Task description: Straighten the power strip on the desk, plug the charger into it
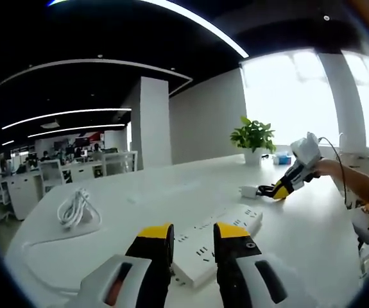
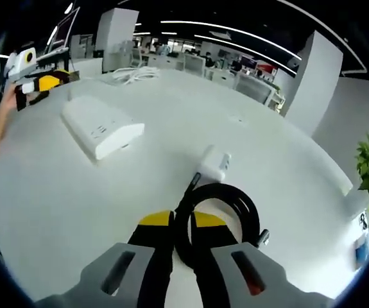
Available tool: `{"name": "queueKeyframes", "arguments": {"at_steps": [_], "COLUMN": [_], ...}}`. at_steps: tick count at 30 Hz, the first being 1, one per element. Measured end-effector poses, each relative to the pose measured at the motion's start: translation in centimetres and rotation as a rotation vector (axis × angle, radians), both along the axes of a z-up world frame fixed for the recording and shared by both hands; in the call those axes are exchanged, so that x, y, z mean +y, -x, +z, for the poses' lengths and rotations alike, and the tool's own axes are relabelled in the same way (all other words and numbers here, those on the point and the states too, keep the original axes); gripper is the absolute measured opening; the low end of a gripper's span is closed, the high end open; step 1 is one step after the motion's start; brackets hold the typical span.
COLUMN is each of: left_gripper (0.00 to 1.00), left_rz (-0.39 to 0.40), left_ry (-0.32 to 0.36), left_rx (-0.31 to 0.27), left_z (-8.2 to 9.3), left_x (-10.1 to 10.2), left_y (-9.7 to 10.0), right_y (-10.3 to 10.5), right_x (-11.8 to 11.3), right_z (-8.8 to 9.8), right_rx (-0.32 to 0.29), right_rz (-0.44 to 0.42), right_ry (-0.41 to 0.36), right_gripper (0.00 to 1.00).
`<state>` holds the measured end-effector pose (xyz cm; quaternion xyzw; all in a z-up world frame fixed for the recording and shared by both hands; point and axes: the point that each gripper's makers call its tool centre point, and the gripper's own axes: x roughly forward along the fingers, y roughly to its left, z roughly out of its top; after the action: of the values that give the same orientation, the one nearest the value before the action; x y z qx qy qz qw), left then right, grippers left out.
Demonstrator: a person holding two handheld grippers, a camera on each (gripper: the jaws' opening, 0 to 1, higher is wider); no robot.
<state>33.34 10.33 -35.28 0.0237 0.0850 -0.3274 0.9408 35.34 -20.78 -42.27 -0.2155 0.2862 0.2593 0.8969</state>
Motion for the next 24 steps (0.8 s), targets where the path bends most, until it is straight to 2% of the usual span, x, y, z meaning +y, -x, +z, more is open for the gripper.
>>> {"name": "queueKeyframes", "arguments": {"at_steps": [4, 9, 12, 13, 20, 24], "left_gripper": [0.25, 0.25, 0.25, 0.25, 0.25, 0.25], "left_rz": [0.005, -0.018, -0.013, -0.014, -0.030, -0.031], "left_ry": [-0.014, 0.011, -0.007, -0.010, -0.011, -0.008], "left_rx": [0.010, 0.020, 0.023, 0.024, 0.006, -0.001], "left_z": [-0.4, -0.4, -0.7, -0.8, -0.4, -0.2], "left_x": [-0.1, -0.7, -0.7, -0.7, -0.9, -0.8], "left_y": [0.0, 0.3, 0.3, 0.3, 0.7, 0.8], "right_y": [-0.1, 0.3, 0.6, 0.8, 1.3, 1.4], "right_x": [0.3, 0.8, 0.8, 0.7, -0.2, 0.0], "right_z": [0.0, 0.1, 0.4, 0.7, 0.8, 0.6], "right_rx": [0.000, -0.019, -0.049, -0.057, -0.007, -0.002], "right_rz": [0.002, 0.056, 0.114, 0.110, 0.146, 0.158], "right_ry": [-0.006, 0.056, 0.109, 0.127, 0.174, 0.193], "right_gripper": [0.09, 0.10, 0.12, 0.13, 0.13, 0.12]}}
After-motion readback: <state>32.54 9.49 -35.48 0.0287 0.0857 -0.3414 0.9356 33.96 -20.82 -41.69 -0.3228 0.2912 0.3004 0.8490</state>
